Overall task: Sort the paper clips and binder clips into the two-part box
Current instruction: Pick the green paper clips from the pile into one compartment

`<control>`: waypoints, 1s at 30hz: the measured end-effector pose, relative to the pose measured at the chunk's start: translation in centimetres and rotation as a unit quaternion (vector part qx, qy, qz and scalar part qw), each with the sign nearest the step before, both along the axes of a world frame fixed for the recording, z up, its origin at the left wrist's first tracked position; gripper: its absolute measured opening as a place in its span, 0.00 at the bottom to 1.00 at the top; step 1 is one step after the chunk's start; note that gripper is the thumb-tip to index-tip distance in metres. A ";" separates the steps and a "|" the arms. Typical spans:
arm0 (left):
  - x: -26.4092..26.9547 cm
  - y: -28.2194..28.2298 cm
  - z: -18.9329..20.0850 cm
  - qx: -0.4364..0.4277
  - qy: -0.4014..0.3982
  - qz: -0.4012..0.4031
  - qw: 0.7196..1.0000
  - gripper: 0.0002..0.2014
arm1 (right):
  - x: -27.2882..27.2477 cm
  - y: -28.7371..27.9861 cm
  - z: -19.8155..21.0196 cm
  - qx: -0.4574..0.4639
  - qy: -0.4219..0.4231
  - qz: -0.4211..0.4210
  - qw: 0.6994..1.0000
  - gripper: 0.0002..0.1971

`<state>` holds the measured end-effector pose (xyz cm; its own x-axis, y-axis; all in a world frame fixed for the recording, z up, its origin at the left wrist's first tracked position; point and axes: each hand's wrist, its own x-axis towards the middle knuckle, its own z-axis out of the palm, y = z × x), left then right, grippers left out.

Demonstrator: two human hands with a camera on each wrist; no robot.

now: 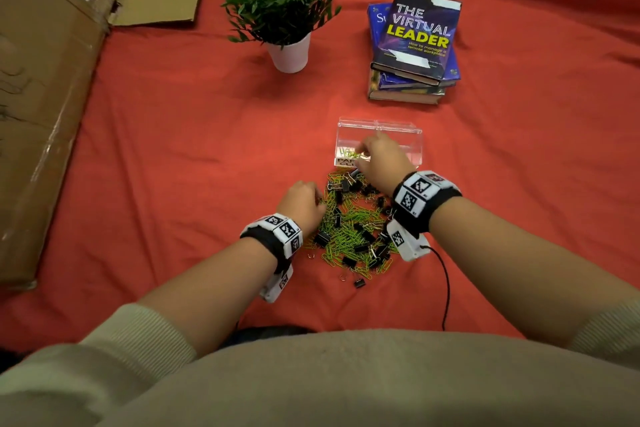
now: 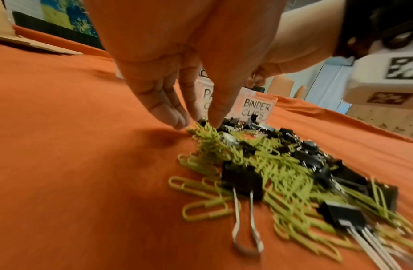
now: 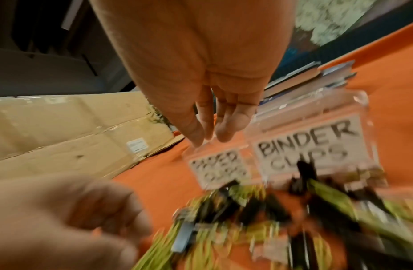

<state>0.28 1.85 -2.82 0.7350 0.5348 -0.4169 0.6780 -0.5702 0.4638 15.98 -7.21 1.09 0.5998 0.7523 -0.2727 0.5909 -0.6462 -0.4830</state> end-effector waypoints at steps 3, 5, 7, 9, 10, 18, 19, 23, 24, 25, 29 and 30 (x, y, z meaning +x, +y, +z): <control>-0.4 -0.6 -0.5 0.003 0.027 0.005 1.000 0.17 | -2.8 -1.9 -1.2 -0.071 0.038 0.084 0.993 0.07; -0.3 -1.0 -0.8 0.011 0.031 -0.001 0.999 0.21 | -4.1 -3.1 -2.1 -0.134 0.036 0.117 0.983 0.08; 0.0 -1.3 -0.8 0.015 0.030 -0.009 0.999 0.22 | -5.1 -4.2 -2.9 -0.155 0.008 0.120 0.981 0.14; 0.2 -1.5 -0.8 0.013 0.023 -0.013 1.000 0.22 | -6.0 -4.8 -3.6 -0.147 -0.015 0.107 0.983 0.20; 0.4 -1.6 -0.8 0.012 0.019 -0.015 1.000 0.21 | -6.3 -4.9 -3.8 -0.140 -0.028 0.104 0.984 0.21; 0.5 -1.4 -0.8 -0.003 0.008 -0.009 1.000 0.11 | -6.4 -5.3 -4.6 -0.087 0.003 0.082 0.993 0.13; 0.5 -1.3 -0.9 -0.015 0.008 0.000 1.000 0.08 | -6.2 -5.3 -4.5 -0.091 0.025 0.062 0.994 0.10; 0.2 -0.9 -1.0 -0.062 0.005 0.041 0.997 0.05 | -5.0 -5.1 -3.6 -0.077 0.127 -0.018 0.989 0.07; 0.1 -0.8 -1.0 -0.070 0.003 0.050 0.996 0.05 | -4.6 -5.1 -3.2 -0.067 0.149 -0.029 0.986 0.07; 0.0 -0.7 -1.0 -0.075 0.000 0.058 0.995 0.05 | -4.1 -4.9 -2.6 -0.054 0.169 -0.034 0.984 0.06; -0.3 -0.4 -0.9 -0.088 -0.013 0.070 0.994 0.06 | -1.8 -3.4 0.3 0.020 0.221 -0.092 0.971 0.03; -0.2 -0.3 -0.7 -0.090 -0.016 0.071 0.993 0.06 | -1.0 -2.8 0.9 0.035 0.222 -0.107 0.969 0.04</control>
